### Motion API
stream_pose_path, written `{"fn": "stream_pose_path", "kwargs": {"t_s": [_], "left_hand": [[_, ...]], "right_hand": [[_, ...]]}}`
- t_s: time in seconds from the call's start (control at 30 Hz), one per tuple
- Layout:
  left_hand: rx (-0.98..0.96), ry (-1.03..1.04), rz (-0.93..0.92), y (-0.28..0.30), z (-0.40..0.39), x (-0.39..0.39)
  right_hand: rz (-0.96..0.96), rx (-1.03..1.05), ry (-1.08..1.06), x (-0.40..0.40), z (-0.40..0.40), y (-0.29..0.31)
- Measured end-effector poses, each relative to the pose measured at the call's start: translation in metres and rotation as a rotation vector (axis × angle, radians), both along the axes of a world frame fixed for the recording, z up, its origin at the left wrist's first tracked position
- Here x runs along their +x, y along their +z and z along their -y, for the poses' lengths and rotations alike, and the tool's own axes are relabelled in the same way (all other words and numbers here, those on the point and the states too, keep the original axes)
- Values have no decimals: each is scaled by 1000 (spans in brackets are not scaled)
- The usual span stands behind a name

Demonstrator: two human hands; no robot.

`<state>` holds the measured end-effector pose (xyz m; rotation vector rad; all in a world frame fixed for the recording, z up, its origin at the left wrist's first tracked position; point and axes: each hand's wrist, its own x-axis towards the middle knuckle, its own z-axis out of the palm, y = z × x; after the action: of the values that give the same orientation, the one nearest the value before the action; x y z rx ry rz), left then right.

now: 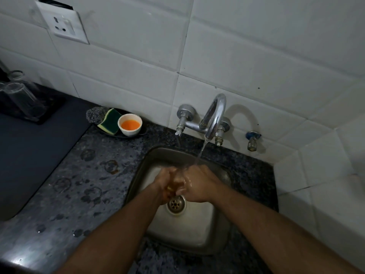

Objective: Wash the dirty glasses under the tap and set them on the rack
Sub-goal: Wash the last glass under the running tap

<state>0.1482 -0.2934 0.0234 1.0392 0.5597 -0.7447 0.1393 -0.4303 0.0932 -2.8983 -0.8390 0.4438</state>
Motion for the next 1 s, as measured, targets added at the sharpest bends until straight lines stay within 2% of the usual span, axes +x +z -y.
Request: {"fn": "stream_pose_path", "kwargs": {"t_s": [0.1,0.2,0.23,0.27,0.33,0.4,0.5,0.6,0.63,0.67,0.73,0.77,0.8,0.83,0.9,1.0], "left_hand": [[62,47,-59,-9,1,1],[13,186,55,-10,3,-1],[39,206,61,-14,3,-1],[48,208,36,-11,3,-3],[65,153,-1,-6,1,-3],[75,84,-7,-5,0,-5],[57,106,-12,-13,0,0],[31,194,74,-20,2,0],[46,201,73,-26,2,1],[68,188,52,-22,2,1],[85,121,-1,-18,0,3],[81,68,-31,-20,0,4],[92,15,-49,-18,0,4],[96,3,-58,-20,-1,5],[56,23,-50,-28,0,10],[-20,150,45,-38,2,13]], "right_hand": [[-136,123,-198,1,1,-14],[-351,456,-535,3,-3,-27],[-350,456,-515,3,-3,-29],[-305,379,-406,2,-1,-30],[-133,99,-114,0,4,-25],[-52,2,19,3,8,-16],[-174,130,-139,8,3,-13],[-462,404,-459,9,-6,-14],[-461,417,-437,8,-6,-17],[-375,330,-333,7,-4,-19],[-135,19,-53,4,1,-19],[-33,-69,61,3,3,-16],[-11,-84,103,3,5,-12],[-35,-50,75,3,4,-10],[-154,77,-121,4,0,-5],[-389,394,-418,10,-3,-12]]}}
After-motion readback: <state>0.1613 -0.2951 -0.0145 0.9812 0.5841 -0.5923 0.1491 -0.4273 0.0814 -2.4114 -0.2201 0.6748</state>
